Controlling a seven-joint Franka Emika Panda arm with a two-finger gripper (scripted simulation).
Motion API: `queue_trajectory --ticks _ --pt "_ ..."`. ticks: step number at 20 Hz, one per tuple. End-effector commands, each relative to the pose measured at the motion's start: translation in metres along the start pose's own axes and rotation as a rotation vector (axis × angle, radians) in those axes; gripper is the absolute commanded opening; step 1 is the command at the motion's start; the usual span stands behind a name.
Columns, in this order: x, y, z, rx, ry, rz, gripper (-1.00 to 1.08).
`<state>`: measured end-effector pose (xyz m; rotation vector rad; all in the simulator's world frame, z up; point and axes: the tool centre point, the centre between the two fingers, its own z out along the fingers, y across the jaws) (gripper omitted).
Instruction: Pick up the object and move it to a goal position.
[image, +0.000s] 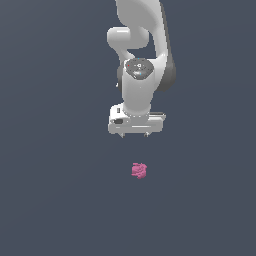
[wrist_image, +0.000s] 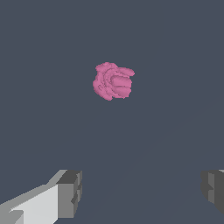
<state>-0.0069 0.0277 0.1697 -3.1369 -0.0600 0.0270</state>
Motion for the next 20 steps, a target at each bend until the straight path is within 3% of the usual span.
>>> queue_trajectory --ticks 1,9,20 --pt "0.000 0.000 0.000 0.000 0.000 0.000 1.00" --pt "0.001 -0.034 0.001 0.023 0.004 -0.064 1.00" --pt "0.014 -0.032 0.008 0.022 0.005 -0.032 1.00"
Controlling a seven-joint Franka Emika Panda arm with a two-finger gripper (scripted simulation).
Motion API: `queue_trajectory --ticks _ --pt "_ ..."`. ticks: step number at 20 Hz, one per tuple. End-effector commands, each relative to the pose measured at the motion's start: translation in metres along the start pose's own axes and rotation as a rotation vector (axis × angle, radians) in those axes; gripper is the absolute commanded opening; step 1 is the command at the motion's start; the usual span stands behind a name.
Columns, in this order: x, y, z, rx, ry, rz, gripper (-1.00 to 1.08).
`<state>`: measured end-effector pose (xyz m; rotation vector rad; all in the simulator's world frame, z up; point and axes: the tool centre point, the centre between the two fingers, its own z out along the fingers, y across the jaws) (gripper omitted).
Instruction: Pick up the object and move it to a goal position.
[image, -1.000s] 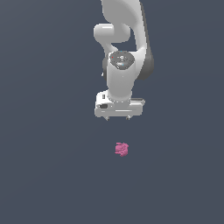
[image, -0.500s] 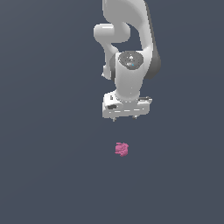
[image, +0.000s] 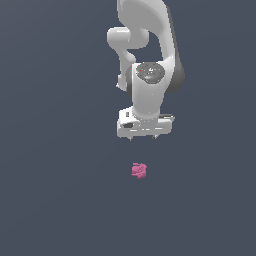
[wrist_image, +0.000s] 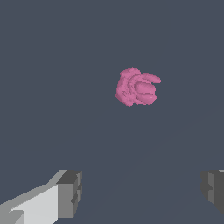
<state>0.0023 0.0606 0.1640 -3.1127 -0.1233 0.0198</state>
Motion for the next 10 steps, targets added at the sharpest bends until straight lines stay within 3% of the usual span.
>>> queue_trajectory --ticks 1,10 --pt "0.007 0.001 0.004 -0.001 0.000 0.017 1.00" --pt "0.047 0.011 0.033 -0.009 0.006 0.120 1.00"
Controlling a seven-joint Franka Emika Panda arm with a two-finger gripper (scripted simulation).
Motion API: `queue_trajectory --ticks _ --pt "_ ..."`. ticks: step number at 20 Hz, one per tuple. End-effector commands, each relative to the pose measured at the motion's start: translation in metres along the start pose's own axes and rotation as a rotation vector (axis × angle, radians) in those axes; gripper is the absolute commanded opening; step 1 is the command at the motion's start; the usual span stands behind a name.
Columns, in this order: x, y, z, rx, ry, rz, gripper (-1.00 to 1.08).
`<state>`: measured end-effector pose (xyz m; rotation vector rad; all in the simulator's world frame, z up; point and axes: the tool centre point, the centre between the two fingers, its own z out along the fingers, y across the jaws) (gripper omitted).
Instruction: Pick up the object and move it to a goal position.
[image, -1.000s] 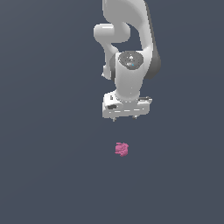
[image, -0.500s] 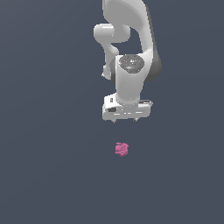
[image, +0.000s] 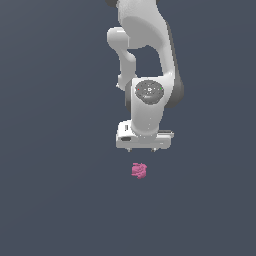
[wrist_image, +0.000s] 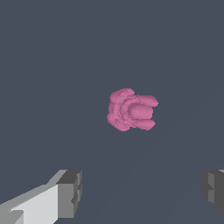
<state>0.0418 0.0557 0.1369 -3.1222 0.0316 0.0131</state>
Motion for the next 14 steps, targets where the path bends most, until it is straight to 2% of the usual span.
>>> queue_trajectory --ticks 1,7,14 --pt "0.013 0.002 0.011 -0.004 0.002 0.034 1.00" --pt "0.035 0.006 0.032 -0.012 0.006 0.097 1.00" --pt "0.047 0.008 0.045 -0.018 0.010 0.133 1.00"
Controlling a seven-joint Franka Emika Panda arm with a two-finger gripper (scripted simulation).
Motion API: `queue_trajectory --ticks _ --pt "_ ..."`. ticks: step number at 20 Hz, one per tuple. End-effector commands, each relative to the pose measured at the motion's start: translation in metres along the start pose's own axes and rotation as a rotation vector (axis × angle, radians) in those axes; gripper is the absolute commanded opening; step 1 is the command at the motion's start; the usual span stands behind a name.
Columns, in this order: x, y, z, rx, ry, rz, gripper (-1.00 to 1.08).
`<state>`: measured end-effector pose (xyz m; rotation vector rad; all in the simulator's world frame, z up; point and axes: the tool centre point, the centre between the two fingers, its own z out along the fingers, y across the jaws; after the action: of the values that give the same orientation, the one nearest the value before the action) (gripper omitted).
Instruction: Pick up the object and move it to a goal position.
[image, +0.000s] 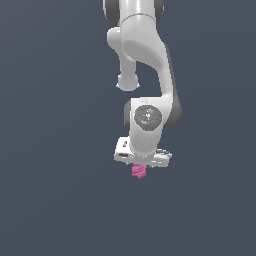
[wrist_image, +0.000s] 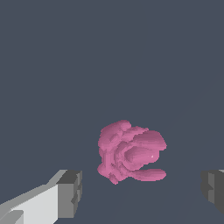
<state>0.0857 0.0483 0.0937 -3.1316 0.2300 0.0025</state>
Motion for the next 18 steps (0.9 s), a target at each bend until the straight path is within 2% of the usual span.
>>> queue_trajectory --ticks 1,8,18 --pt "0.003 0.000 0.003 -0.001 0.002 0.008 1.00" --pt "0.002 0.000 0.009 -0.001 0.001 0.007 1.00" --pt "0.002 0.000 0.053 -0.001 0.002 0.009 1.00"
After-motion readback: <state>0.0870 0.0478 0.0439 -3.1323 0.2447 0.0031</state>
